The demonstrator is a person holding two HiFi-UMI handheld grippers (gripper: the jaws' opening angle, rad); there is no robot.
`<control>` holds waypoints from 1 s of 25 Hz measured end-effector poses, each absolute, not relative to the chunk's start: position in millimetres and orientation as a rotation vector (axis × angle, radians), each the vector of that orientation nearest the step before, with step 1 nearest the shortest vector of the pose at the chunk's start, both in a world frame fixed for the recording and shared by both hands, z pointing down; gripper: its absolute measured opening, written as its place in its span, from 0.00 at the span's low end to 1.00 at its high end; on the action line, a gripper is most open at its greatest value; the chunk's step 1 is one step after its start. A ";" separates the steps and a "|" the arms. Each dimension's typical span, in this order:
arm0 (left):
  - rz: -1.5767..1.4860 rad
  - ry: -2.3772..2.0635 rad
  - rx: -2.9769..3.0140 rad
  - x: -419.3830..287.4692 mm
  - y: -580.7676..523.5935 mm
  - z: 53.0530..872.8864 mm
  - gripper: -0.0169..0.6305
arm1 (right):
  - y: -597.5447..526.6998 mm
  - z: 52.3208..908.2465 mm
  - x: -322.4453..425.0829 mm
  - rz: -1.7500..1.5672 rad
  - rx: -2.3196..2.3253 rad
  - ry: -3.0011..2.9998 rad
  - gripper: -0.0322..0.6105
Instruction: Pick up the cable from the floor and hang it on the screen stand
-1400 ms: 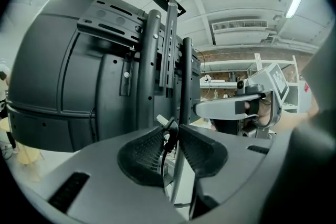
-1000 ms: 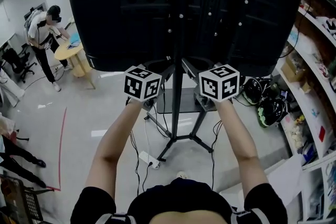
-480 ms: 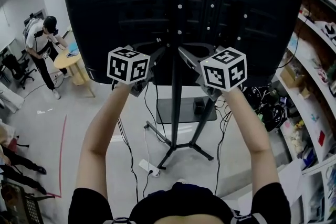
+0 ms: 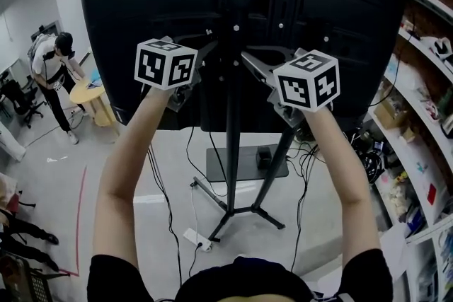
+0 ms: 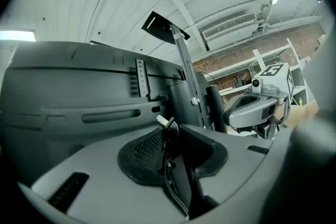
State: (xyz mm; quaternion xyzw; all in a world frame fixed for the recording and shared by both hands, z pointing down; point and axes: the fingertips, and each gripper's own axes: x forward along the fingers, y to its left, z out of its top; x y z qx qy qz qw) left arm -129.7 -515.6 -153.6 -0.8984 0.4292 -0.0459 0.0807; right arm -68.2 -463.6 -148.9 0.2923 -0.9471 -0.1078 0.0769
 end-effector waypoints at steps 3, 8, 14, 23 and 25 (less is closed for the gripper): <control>-0.122 1.296 -2.643 -132.6 -523.5 -180.9 0.18 | -465.5 -154.8 -65.9 -0.335 0.869 -2.854 0.09; -0.150 1.313 -2.550 -133.3 -537.6 -228.0 0.18 | -470.5 -156.7 -60.3 -0.343 0.850 -2.854 0.09; -0.154 1.339 -2.481 -123.0 -550.4 -266.9 0.18 | -472.1 -157.1 -56.5 -0.347 0.824 -2.874 0.09; -0.148 1.235 -2.462 -68.9 -547.6 -299.3 0.18 | -476.6 -157.1 -35.9 -0.327 0.856 -2.892 0.09; -0.150 1.214 -2.454 -56.6 -544.8 -305.7 0.18 | -476.5 -158.1 -30.4 -0.333 0.866 -2.892 0.09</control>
